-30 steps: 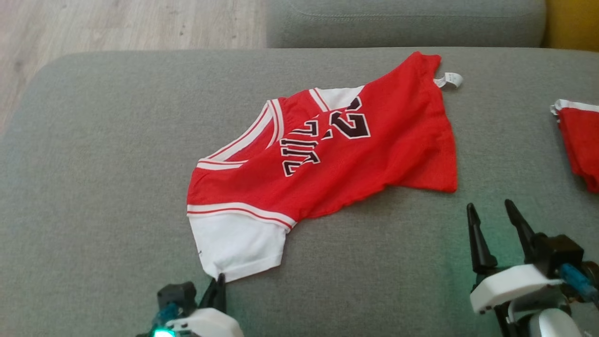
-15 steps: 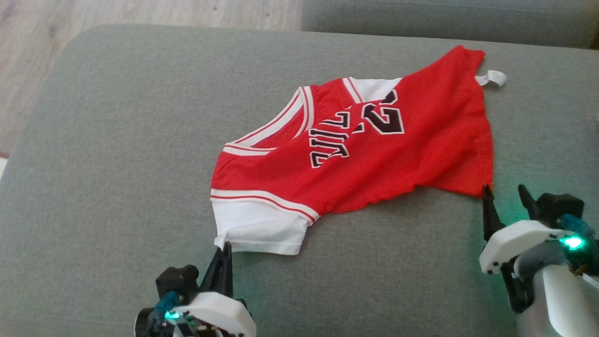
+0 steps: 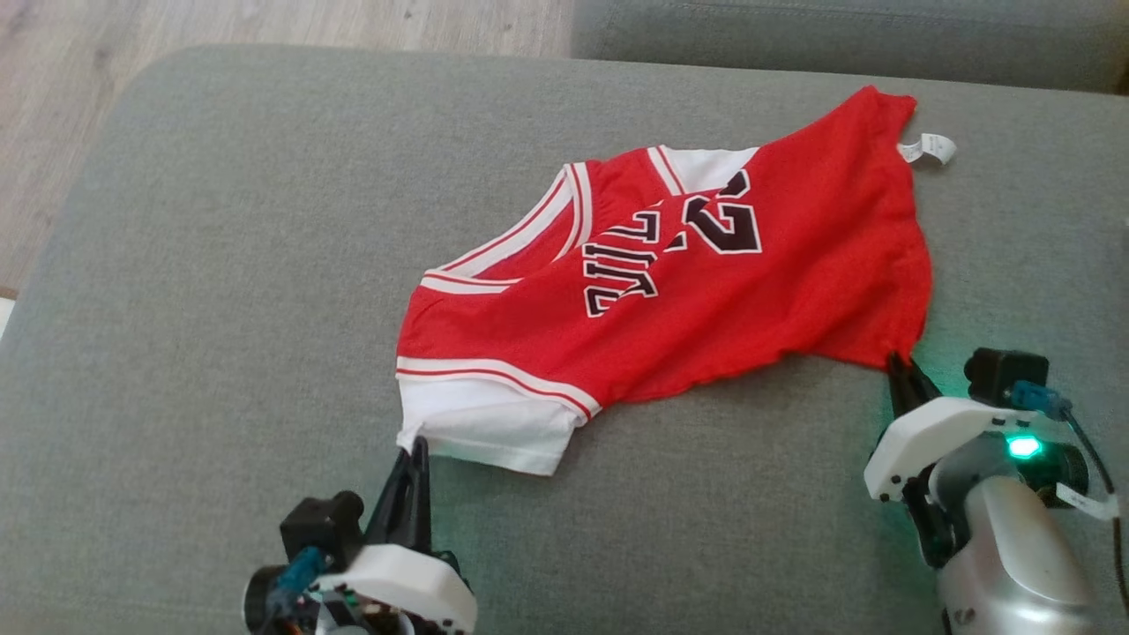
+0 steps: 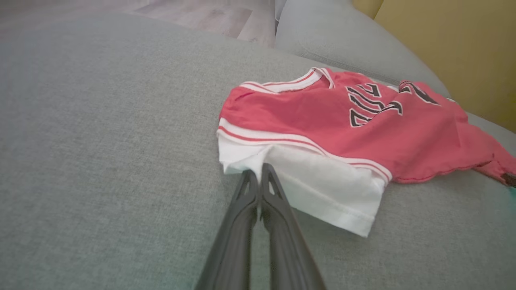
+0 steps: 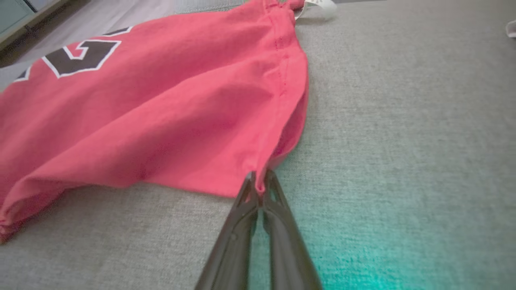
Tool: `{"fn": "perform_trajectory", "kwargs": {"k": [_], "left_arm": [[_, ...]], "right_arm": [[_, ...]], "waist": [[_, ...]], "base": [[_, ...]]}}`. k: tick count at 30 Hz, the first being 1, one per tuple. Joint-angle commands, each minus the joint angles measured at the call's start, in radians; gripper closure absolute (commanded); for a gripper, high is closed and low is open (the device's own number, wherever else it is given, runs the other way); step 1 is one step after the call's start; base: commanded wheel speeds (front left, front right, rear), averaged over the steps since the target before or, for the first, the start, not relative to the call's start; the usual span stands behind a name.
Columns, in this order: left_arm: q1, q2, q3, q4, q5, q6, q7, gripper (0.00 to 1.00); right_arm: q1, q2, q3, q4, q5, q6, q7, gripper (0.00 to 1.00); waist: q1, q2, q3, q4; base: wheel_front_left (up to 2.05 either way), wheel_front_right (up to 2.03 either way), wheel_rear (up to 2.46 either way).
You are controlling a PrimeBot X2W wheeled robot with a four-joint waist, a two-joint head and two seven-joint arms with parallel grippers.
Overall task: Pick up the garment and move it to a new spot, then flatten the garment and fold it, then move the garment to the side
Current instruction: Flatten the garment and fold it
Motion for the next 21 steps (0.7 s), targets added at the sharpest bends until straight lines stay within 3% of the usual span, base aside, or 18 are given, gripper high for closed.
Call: {"fn": "perform_trajectory", "kwargs": {"k": [1, 6, 11, 15, 21], "left_arm": [[-0.046, 0.019, 0.047, -0.042, 0.013, 0.002, -0.018, 1.0], [-0.071, 0.049, 0.062, -0.08, 0.029, 0.009, -0.026, 1.0], [-0.111, 0.099, 0.087, -0.195, 0.058, 0.024, -0.023, 1.0], [-0.161, 0.159, 0.116, -0.343, 0.093, 0.042, 0.005, 1.0], [-0.293, 0.257, 0.163, -0.606, 0.159, 0.058, 0.102, 1.0]], "right_arm": [[-0.037, -0.003, 0.028, -0.013, 0.019, -0.001, -0.035, 1.0], [-0.068, -0.003, 0.031, -0.046, 0.029, -0.001, -0.118, 1.0], [-0.071, -0.003, 0.046, -0.171, 0.031, -0.001, -0.175, 1.0], [-0.047, -0.003, 0.036, -0.366, 0.017, -0.001, -0.165, 1.0], [0.0, -0.003, 0.0, -0.773, -0.012, -0.001, -0.061, 1.0]], "waist": [[0.0, 0.0, -0.013, -0.014], [0.0, 0.0, -0.052, -0.04], [0.0, 0.0, -0.123, -0.077], [0.0, 0.0, -0.172, -0.101], [0.0, 0.0, -0.195, -0.123]], "base": [[0.0, 0.0, 0.0], [0.0, 0.0, 0.0], [0.0, 0.0, 0.0], [0.0, 0.0, 0.0], [0.0, 0.0, 0.0]]}}
